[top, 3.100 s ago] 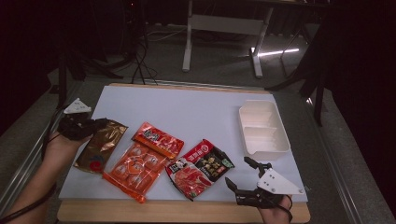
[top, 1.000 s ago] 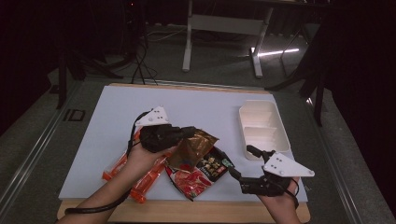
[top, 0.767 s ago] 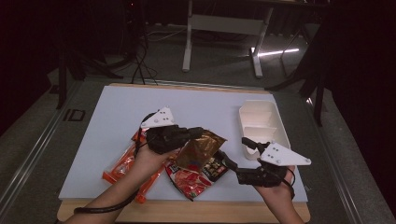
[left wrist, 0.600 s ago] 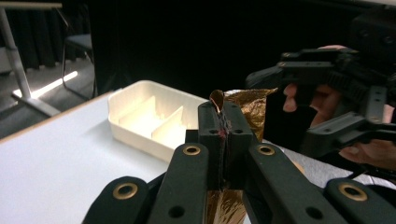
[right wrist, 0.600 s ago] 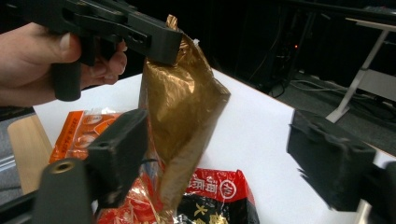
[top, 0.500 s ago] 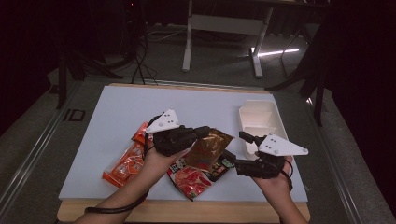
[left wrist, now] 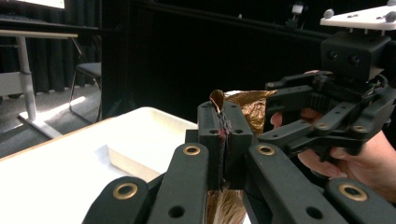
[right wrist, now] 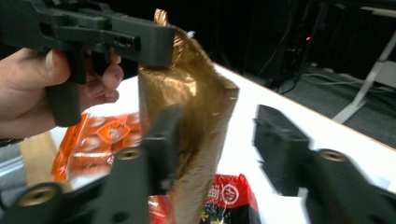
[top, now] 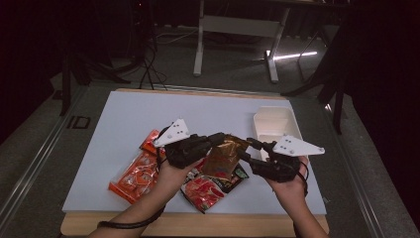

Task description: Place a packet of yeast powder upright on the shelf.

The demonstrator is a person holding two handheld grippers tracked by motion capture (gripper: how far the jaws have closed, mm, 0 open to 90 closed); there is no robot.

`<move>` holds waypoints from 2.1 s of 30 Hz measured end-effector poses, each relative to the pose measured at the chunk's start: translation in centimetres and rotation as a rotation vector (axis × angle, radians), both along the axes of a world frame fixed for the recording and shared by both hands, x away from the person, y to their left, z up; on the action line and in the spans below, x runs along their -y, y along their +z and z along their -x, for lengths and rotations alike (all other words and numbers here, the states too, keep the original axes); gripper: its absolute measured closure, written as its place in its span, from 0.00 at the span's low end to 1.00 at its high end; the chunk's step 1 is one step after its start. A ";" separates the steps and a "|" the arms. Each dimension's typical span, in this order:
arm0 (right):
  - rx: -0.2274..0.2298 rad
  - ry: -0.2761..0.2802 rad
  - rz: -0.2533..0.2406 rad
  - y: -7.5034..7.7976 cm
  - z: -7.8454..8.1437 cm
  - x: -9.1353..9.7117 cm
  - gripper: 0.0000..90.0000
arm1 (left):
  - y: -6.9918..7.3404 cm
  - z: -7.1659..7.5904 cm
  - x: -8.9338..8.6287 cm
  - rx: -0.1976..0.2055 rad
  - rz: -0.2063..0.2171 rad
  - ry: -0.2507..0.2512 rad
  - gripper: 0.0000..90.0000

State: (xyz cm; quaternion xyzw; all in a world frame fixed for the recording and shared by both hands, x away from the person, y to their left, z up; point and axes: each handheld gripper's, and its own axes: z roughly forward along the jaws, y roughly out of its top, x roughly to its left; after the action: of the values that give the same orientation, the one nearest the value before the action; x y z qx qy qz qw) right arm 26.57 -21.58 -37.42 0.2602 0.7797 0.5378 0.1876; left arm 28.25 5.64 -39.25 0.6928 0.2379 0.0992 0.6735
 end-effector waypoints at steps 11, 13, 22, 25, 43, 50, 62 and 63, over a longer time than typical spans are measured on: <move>-0.053 0.092 0.057 0.7 -0.8 -0.2 0.98 | -0.2 -0.2 -0.3 -0.003 -0.029 -0.024 0.98; -0.054 0.104 0.068 0.8 -0.9 -0.2 0.98 | -0.2 -0.3 -0.5 -0.003 -0.032 -0.035 0.97; -0.057 0.138 0.070 1.7 -1.3 0.4 0.99 | 0.5 -0.6 -1.8 -0.048 -0.059 -0.051 0.57; -0.060 0.148 0.058 2.1 -1.7 0.9 0.99 | 0.4 -0.4 -2.0 -0.045 -0.069 -0.047 0.39; -0.055 0.184 0.042 3.6 -4.4 2.6 0.99 | -1.7 0.6 -5.0 -0.064 -0.143 0.003 0.08; -0.049 0.181 0.032 3.9 -5.9 3.5 0.99 | -3.0 1.5 -6.1 -0.008 -0.189 0.061 0.08; -0.019 0.117 0.028 5.0 -8.1 5.3 0.99 | -4.7 2.0 -7.8 -0.030 -0.206 0.102 0.08; -0.016 0.114 0.027 5.0 -8.2 5.4 0.99 | -4.9 2.1 -7.9 -0.027 -0.210 0.103 0.08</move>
State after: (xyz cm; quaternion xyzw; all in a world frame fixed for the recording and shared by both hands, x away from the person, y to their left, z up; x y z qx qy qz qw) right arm 34.79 -26.99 -32.38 0.2170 0.8019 0.5350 0.1538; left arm 26.20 13.57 -44.11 0.7476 0.2709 0.1487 0.5879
